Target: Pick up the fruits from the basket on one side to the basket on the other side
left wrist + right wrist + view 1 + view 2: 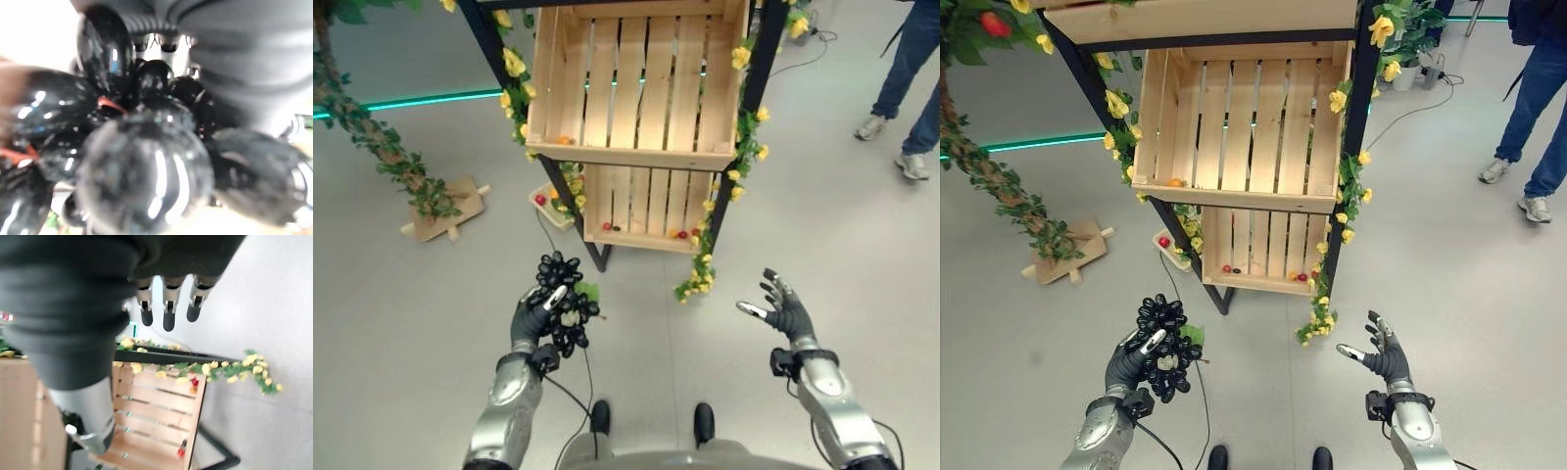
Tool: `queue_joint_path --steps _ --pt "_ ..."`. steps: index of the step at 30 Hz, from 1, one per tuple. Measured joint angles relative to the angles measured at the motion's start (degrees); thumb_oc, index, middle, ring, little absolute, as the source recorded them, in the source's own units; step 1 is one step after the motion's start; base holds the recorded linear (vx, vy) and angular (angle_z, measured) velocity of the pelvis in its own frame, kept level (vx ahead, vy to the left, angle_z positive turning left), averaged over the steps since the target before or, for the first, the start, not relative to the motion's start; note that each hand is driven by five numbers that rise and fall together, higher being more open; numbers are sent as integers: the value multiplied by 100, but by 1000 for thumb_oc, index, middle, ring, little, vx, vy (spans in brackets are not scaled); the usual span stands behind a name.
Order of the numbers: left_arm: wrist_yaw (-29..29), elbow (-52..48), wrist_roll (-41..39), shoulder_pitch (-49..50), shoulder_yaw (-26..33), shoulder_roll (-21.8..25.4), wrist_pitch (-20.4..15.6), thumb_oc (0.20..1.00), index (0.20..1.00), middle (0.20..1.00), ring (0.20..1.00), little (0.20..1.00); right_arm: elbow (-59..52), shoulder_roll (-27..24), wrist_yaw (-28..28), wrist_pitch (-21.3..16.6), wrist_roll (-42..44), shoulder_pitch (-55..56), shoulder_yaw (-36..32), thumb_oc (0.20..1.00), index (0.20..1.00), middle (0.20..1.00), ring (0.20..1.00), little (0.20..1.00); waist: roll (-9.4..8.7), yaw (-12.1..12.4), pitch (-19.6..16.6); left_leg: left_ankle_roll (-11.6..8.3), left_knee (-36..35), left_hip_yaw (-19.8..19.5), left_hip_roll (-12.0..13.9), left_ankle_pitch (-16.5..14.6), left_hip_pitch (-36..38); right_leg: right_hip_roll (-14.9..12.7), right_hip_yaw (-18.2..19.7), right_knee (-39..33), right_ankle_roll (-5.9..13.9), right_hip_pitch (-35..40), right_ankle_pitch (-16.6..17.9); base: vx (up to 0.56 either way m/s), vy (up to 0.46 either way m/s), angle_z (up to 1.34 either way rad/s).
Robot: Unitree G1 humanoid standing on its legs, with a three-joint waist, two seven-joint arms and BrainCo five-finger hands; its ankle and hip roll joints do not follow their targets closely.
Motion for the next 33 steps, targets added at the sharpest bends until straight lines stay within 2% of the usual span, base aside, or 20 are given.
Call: queue_joint_path --steps 1,2,3,6,11,14,18,23,33 --pt "3 197 -1 -130 -17 -10 1 200 200 200 200 200 88 -28 -11 7 -1 -33 -47 1000 1000 1000 1000 1000 76 8 75 -440 -48 174 31 345 114 2 104 0 145 -19 11 44 74 -46" --pt "27 252 0 -149 -6 21 1 200 200 200 200 200 134 20 -6 27 0 -53 -28 1000 1000 1000 1000 1000 -21 38 102 -433 -80 298 -50 326 162 -90 171 0 175 -21 16 15 90 -52" --pt "69 272 -2 -171 13 165 3 200 200 200 200 200 121 137 21 25 0 -44 48 1000 1000 1000 1000 1000 -220 17 155 -356 -127 384 -245 343 169 -302 158 -2 306 -75 93 9 32 -27" --pt "118 278 0 -337 61 351 15 200 200 200 200 200 93 343 166 29 0 65 114 1000 1000 1000 1000 1000 -401 -2 190 -230 -125 538 -402 288 183 -448 80 32 373 -130 135 43 115 -15" --pt "305 331 0 -788 106 513 -17 200 200 200 200 200 -207 367 279 -23 8 -290 230 1000 1000 1000 1000 1000 -366 4 239 -231 -126 630 -390 243 3 -438 131 34 423 -374 121 -52 115 -14" --pt "401 575 0 -984 95 484 -33 200 200 200 200 200 -224 343 359 -110 55 -437 329 1000 1000 1000 1000 1000 -381 -169 272 -268 -128 695 -341 254 -109 -380 148 34 401 -510 136 -60 85 -11" --pt "602 888 -3 -1386 91 500 -43 200 200 200 200 200 -203 314 344 -140 66 -511 478 1000 1000 1000 1000 1000 -510 -305 383 -320 -127 708 -298 341 -508 -304 198 34 340 -956 256 -39 69 -9" --pt "771 976 -4 -1538 99 498 -48 200 200 200 200 200 -126 309 240 -131 62 -491 555 1000 1000 1000 1000 1000 -542 -295 563 -350 -127 717 -237 363 -621 -243 203 34 322 -1081 272 30 43 -3" --pt "759 684 -5 -1508 94 512 -69 200 200 200 200 200 -126 310 228 -130 69 -738 676 1000 1000 1000 1000 1000 -550 -253 630 -350 -127 712 -247 361 -454 -254 196 32 320 -913 262 7 10 1"
